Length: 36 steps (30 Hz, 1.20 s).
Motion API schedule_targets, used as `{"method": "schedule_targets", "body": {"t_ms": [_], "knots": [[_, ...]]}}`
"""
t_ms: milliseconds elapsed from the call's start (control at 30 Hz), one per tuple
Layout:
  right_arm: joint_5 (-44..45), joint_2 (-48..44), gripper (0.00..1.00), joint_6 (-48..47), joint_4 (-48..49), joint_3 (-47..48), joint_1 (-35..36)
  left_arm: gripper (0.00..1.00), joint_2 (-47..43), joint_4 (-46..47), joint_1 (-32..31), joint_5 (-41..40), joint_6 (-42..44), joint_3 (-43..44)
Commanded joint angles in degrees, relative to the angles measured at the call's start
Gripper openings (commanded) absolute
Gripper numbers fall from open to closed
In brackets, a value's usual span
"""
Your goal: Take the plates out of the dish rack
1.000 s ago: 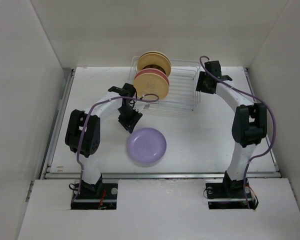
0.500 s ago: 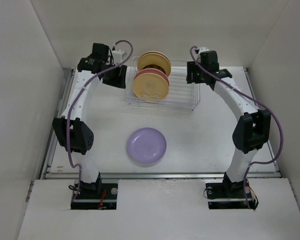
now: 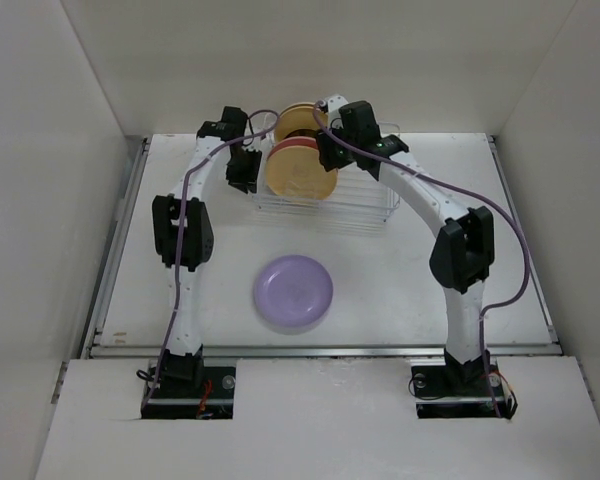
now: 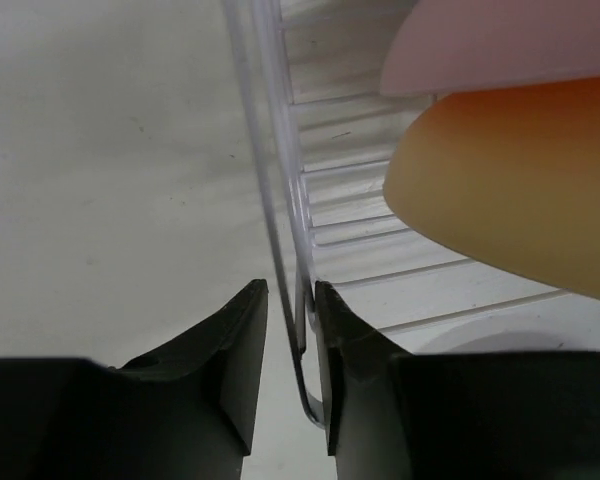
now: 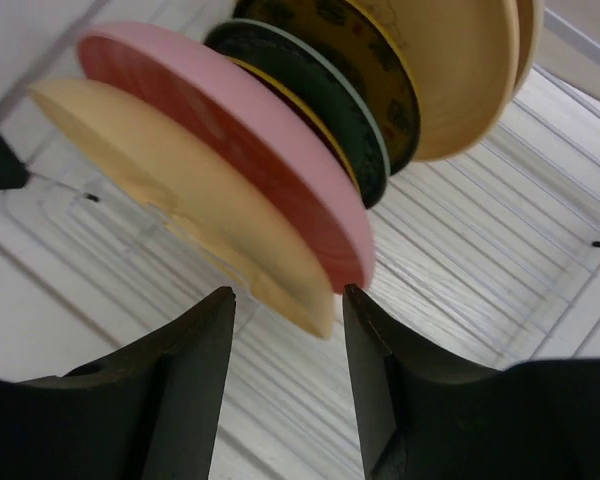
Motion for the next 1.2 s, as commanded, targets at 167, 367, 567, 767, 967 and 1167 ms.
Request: {"method": "schedule_targets", "body": {"t_ms": [167,367,567,767,967,1167], "knots": [[4.68,2.2,0.43,-0.01,0.28,3.47,-0.48,0.0,-4.8,0.11,-0.02,1.58,-0.8,-5.2],[1.42,2.73,0.19,-0.01,0.28,3.47,0.67,0.0,-7.0,-0.41,-0.02,4.93,-3.78,-10.03],[3.53,2.12,0.0,-0.01,0.89,2.34,1.37,0.0,-8.58,-0.41,-0.02,10.37,-8.09,-13.02],[5.73,-2.8,0.0,1.05,2.47,1.28,1.37,0.0,-9.73,-2.08,-0.02,10.38,-9.85,-14.35],[8.54,-9.83,0.0,1.05,4.5,-2.94,3.03,0.0,-9.73,-2.08,-0.02,10.38,-10.99,-14.35],[12.24,-15.54,0.0,1.05,3.19,-5.49,3.04,0.0,-10.25,-2.08,-0.02,9.85,-10.99,-14.35]]}}
